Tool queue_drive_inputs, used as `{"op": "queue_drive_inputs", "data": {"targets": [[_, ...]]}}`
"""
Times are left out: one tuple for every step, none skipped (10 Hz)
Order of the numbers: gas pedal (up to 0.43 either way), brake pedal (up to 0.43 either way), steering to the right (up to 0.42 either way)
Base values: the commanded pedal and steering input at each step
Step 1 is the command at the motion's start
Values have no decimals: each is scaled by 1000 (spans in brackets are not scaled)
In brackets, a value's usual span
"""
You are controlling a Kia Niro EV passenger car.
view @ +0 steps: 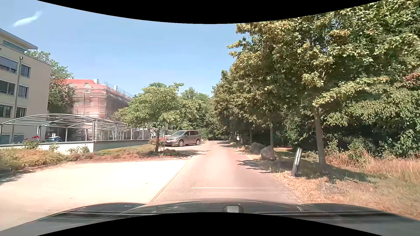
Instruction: Follow the waypoints while adhering to traffic rules and regulations
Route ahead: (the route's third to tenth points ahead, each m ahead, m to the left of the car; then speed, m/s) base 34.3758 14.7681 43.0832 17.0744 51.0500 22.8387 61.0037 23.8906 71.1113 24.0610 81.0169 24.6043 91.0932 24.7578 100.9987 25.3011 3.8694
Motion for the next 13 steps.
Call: {"op": "queue_drive_inputs", "data": {"targets": [[157, 0, 59], [157, 0, 40], [157, 0, 26], [157, 0, 20], [157, 0, 12], [157, 0, 4], [157, 0, -1], [157, 0, -6], [157, 0, -4], [150, 0, -2], [138, 0, -2], [110, 0, -2], [98, 0, -3]]}}
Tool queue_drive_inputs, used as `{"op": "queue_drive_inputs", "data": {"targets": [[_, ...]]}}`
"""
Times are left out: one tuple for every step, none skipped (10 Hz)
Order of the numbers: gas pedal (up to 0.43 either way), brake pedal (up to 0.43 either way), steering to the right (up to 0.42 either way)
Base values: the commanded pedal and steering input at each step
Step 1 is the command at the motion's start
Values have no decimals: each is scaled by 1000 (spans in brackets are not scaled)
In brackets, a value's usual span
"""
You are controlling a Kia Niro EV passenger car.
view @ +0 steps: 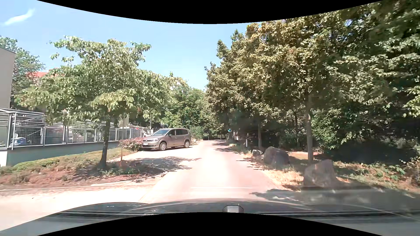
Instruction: Follow the waypoints while adhering to traffic rules and regulations
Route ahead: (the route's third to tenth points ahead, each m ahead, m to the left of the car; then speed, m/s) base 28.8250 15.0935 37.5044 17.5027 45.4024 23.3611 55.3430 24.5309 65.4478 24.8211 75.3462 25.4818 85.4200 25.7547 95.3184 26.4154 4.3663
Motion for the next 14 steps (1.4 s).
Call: {"op": "queue_drive_inputs", "data": {"targets": [[79, 0, -4], [59, 0, -5], [59, 0, -6], [59, 0, -7], [59, 0, -9], [59, 0, -12], [59, 0, -17], [59, 0, -17], [59, 0, -16], [59, 0, -14], [59, 0, -12], [59, 0, -12], [59, 0, -11], [59, 0, -11]]}}
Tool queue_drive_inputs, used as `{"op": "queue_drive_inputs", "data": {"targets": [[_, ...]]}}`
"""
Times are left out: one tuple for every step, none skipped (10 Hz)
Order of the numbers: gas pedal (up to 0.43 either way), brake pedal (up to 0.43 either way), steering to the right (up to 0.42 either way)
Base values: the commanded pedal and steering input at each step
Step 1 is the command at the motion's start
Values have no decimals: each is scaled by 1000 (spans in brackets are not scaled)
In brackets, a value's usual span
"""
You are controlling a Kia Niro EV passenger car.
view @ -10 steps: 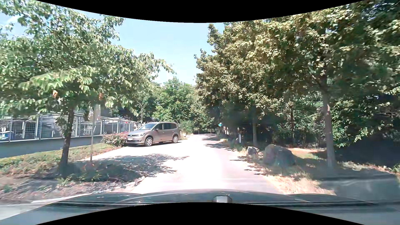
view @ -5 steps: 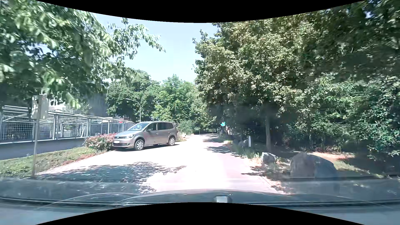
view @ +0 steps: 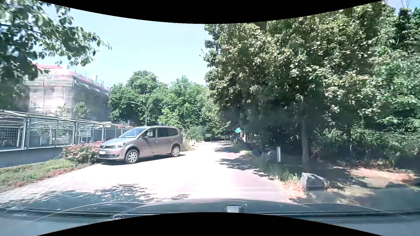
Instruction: Follow the waypoints while adhering to traffic rules and regulations
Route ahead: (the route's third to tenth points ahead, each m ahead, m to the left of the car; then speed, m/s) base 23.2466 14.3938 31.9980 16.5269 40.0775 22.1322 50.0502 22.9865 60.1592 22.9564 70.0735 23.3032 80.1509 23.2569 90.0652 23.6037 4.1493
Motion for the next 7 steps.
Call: {"op": "queue_drive_inputs", "data": {"targets": [[59, 0, -11], [59, 0, -9], [59, 0, -5], [59, 0, -5], [59, 0, -5], [59, 0, -4], [59, 0, -5]]}}
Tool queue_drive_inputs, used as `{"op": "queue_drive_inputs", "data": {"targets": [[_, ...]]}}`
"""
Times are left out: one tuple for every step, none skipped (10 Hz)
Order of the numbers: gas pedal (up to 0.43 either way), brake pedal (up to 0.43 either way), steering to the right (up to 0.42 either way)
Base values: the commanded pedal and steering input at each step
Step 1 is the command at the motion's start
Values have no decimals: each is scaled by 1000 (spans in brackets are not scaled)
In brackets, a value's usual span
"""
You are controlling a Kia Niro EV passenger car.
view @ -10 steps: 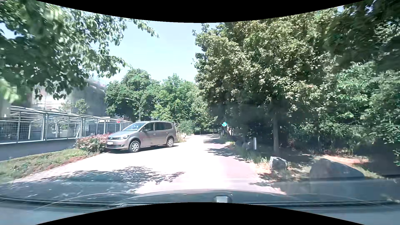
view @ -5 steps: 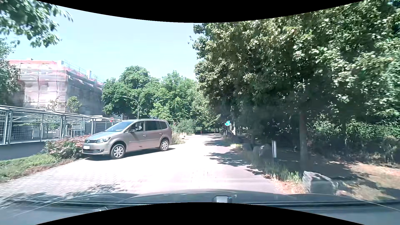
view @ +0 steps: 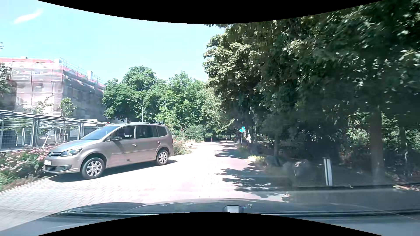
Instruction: Follow the waypoints while adhering to traffic rules and regulations
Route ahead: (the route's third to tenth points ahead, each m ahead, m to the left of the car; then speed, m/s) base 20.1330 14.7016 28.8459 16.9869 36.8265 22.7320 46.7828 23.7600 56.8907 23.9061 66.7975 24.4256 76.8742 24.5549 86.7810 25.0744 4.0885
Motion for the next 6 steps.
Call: {"op": "queue_drive_inputs", "data": {"targets": [[59, 0, -5], [59, 0, -4], [59, 0, -3], [59, 0, -2], [59, 0, -2], [59, 0, -2]]}}
